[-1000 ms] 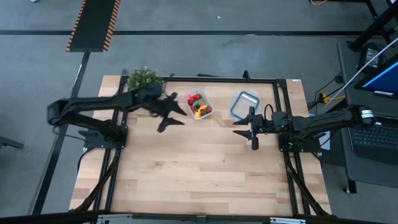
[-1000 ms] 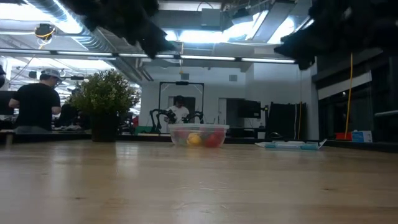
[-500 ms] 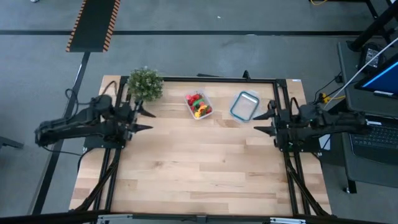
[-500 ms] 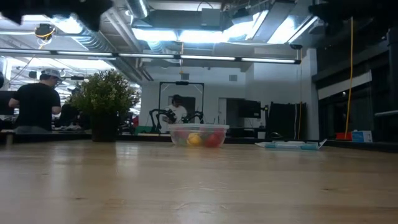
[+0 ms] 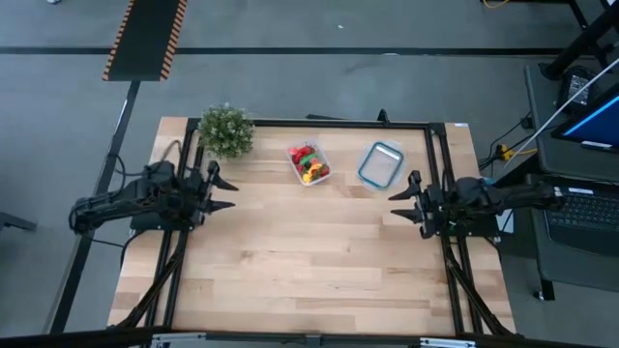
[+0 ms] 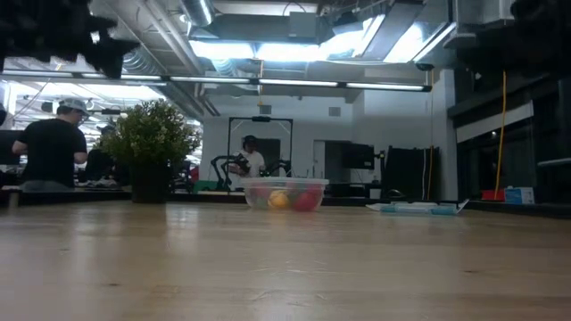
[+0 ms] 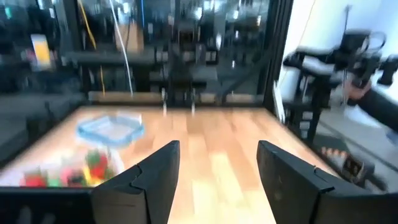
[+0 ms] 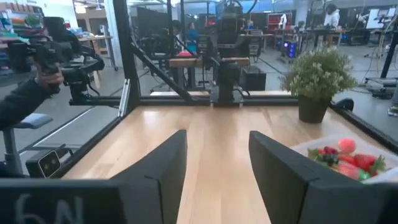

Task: Pick and placing Produce into tupperware
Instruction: Return to Home Position

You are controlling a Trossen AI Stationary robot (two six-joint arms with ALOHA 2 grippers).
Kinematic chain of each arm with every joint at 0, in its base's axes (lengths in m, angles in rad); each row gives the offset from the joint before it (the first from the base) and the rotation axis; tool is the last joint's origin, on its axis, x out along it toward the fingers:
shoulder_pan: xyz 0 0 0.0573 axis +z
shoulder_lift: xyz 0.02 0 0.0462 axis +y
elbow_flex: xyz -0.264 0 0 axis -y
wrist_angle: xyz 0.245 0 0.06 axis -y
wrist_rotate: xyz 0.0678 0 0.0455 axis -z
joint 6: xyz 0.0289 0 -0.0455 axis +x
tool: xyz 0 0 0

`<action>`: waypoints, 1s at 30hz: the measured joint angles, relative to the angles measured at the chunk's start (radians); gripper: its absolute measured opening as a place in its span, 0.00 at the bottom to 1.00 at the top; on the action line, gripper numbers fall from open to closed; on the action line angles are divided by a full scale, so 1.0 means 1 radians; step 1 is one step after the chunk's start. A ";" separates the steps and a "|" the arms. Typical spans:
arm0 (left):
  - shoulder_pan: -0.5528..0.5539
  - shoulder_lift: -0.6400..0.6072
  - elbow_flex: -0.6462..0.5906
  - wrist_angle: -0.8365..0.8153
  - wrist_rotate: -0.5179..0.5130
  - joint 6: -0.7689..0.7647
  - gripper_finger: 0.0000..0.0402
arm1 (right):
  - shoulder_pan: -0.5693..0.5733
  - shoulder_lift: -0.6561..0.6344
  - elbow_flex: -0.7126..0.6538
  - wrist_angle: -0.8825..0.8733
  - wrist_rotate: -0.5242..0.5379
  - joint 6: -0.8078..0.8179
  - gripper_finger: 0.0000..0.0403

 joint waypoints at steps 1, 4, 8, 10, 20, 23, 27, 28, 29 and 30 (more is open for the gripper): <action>-0.005 -0.001 -0.014 -0.008 -0.002 0.000 0.51 | 0.000 -0.005 -0.017 0.011 0.000 0.010 0.43; -0.019 -0.016 -0.024 0.032 -0.001 0.000 0.51 | 0.000 -0.017 -0.064 0.056 0.000 0.014 0.43; -0.038 -0.014 -0.046 0.029 0.002 0.000 0.51 | 0.000 -0.022 -0.103 0.121 0.001 0.010 0.43; -0.050 -0.015 -0.063 0.052 0.002 0.000 0.51 | 0.000 -0.021 -0.105 0.121 0.001 0.010 0.43; -0.100 -0.011 -0.161 0.147 -0.048 -0.010 0.51 | 0.000 -0.020 -0.110 0.085 0.001 0.034 0.43; -0.112 -0.012 -0.161 0.144 -0.052 -0.009 0.51 | 0.000 -0.020 -0.110 0.075 0.001 0.036 0.43; -0.130 -0.011 -0.170 0.161 -0.122 0.006 0.51 | 0.000 -0.020 -0.110 0.075 0.002 0.028 0.43; -0.136 -0.011 -0.175 0.172 -0.153 0.014 0.51 | 0.000 -0.020 -0.110 0.075 0.002 0.019 0.43; -0.142 -0.011 -0.177 0.177 -0.178 0.027 0.51 | 0.000 -0.020 -0.110 0.075 0.002 0.016 0.43; -0.147 -0.011 -0.179 0.179 -0.196 0.033 0.51 | 0.000 -0.020 -0.110 0.074 0.002 0.015 0.43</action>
